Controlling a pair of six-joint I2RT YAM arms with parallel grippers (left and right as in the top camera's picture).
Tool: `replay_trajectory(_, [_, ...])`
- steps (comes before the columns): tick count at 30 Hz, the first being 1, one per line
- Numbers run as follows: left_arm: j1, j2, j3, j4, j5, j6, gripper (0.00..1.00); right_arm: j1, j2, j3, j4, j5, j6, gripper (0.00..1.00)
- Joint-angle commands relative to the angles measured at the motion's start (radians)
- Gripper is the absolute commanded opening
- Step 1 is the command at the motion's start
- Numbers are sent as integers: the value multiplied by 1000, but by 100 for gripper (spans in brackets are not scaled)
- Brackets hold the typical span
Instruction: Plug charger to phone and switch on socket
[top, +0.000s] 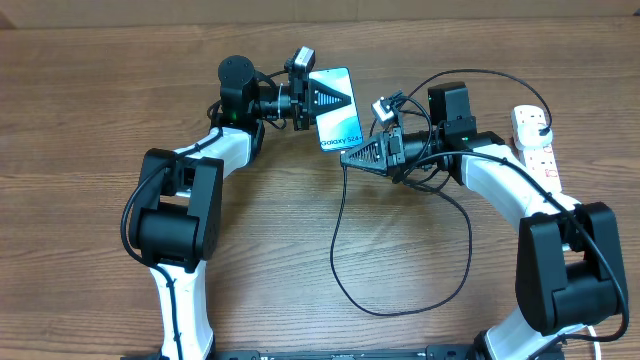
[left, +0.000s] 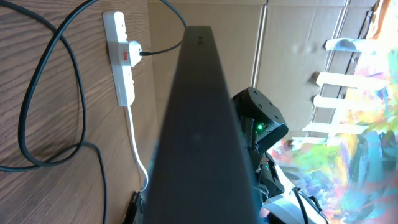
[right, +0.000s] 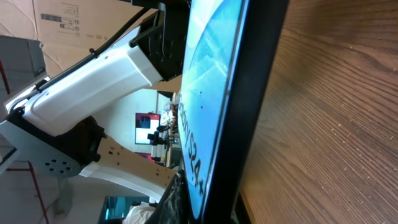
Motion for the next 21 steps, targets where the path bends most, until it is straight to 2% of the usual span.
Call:
replay_trajectory(1, [-12,-11,10,9,11,17,5,2,-19,18,10,-19,-10,4])
replay_trajectory(21, [-13,-11,10,9,32,20,4,-14,-19,18,26,18,13,4])
